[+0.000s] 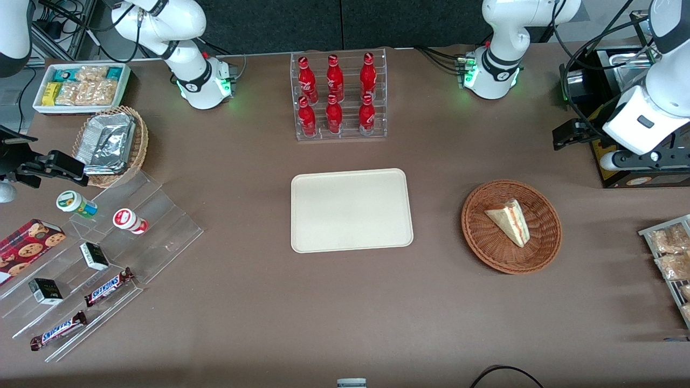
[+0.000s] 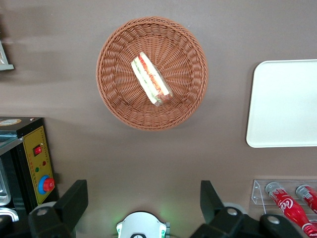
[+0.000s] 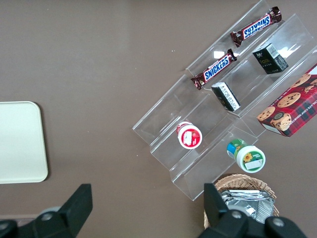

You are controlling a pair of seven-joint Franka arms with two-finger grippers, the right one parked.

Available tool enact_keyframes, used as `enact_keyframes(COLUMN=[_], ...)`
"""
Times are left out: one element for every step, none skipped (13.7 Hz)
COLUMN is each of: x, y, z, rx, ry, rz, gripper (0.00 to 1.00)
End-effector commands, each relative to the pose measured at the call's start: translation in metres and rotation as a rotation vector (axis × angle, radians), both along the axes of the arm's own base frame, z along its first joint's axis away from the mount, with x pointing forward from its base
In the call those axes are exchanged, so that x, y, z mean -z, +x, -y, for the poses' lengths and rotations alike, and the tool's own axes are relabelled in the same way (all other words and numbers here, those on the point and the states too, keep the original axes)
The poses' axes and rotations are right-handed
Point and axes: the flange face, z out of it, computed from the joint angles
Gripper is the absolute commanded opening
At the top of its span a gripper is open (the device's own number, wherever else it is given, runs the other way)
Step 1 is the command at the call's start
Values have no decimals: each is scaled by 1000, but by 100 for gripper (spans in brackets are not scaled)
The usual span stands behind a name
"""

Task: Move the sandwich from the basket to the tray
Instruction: 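Move the left gripper over the wicker basket and lower onto the sandwich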

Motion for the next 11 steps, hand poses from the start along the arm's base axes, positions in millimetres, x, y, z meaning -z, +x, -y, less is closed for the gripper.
enact_keyframes(x=[-10,-7,-2,9,23,38,56,76,95,115,133], y=[-4,-4,-2,-1,0,1,1,2,1,3,4], z=[-7,-8,-9,-9,-10,-11,-12,-12,-12,-12,-10], rx=[-3,-3,3,4,9,2,0,-4,-15,-46,-86], ry=[-3,-2,5,9,8,16,17,20,22,25,31], rz=[0,-6,-11,-28,-33,-36,-52,-58,-57,-45,-19], gripper=[100,100,100,100,100,100,100,100,100,100,100])
